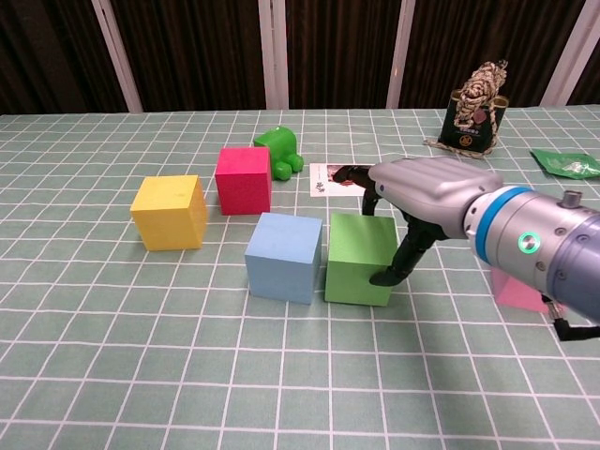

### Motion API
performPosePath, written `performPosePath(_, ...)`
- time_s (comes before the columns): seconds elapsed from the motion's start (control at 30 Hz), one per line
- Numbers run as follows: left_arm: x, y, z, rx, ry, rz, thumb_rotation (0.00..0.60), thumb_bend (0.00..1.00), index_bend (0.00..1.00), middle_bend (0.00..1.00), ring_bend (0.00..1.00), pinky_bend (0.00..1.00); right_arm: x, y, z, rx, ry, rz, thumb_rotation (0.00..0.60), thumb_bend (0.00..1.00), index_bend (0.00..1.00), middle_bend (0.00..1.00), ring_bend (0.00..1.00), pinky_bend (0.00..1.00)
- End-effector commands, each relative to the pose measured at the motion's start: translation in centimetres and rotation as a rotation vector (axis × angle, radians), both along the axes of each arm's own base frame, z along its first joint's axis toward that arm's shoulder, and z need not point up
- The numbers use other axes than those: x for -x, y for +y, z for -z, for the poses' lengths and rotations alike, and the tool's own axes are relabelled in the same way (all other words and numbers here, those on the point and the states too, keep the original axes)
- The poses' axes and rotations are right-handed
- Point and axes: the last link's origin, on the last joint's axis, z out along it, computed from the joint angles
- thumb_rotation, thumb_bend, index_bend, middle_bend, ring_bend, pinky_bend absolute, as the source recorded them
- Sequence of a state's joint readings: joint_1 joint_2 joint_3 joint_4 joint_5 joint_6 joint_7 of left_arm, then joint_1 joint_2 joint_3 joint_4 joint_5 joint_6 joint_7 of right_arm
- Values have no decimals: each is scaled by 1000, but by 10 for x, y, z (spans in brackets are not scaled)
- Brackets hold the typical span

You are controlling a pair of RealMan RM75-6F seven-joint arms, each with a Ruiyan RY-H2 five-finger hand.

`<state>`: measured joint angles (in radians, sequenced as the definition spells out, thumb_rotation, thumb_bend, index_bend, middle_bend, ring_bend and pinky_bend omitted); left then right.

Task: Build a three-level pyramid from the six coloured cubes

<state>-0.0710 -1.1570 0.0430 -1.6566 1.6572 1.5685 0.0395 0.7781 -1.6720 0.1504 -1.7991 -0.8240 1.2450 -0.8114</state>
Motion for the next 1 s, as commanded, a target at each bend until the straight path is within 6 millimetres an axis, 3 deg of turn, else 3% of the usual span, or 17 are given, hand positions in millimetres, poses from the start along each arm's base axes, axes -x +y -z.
performPosePath(0.03, 0, 0, 0, 0, -1, -1, 600, 35, 0, 21, 0, 0, 0, 0, 1, 3, 7, 3, 600, 209, 0, 412, 180, 0)
performPosePath(1.0, 0, 1, 0, 3, -5, -3, 600, 36, 0, 22, 0, 0, -1, 1, 5, -6, 41, 9, 600, 209, 0, 411, 180, 0)
